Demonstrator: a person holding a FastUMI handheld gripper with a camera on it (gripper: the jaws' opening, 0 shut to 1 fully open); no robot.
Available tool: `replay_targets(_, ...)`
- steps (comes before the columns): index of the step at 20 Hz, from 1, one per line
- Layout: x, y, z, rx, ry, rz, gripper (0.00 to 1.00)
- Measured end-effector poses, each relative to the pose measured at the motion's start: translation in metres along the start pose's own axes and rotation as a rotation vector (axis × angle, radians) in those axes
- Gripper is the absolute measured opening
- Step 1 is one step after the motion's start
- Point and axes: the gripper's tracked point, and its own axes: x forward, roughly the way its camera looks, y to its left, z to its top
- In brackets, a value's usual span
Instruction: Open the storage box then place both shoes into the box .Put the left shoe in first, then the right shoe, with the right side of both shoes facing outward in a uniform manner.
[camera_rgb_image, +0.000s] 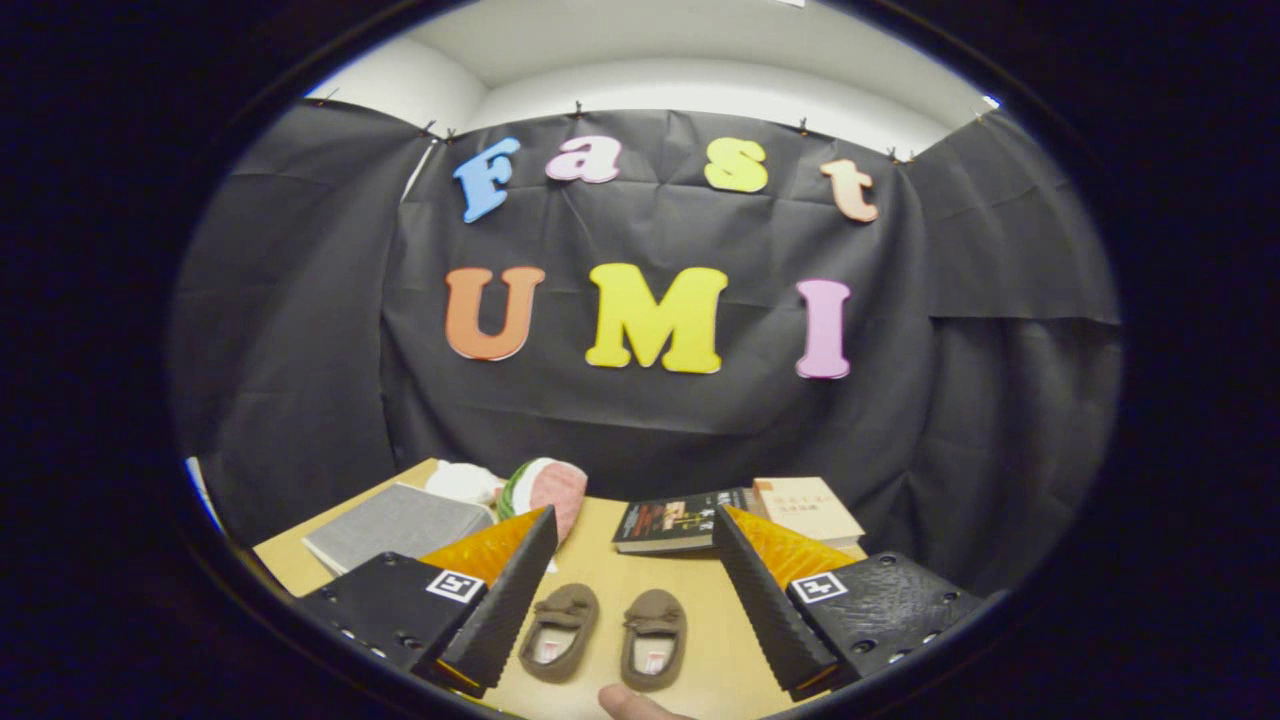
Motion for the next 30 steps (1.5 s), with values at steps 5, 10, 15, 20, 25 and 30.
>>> replay_targets(5, 0.037, 0.057, -0.065, 0.082, 0.182, 0.160, 0.95)
replay_targets(10, 0.065, 0.116, -0.135, 0.236, 0.393, 0.346, 0.94)
replay_targets(15, 0.089, 0.158, -0.172, 0.470, 0.579, 0.507, 0.94)
replay_targets(20, 0.086, 0.180, -0.175, 0.725, 0.695, 0.671, 0.94)
replay_targets(25, 0.081, 0.197, -0.181, 0.906, 0.818, 0.748, 0.90)
replay_targets(30, 0.077, 0.194, -0.182, 0.884, 0.842, 0.723, 0.72)
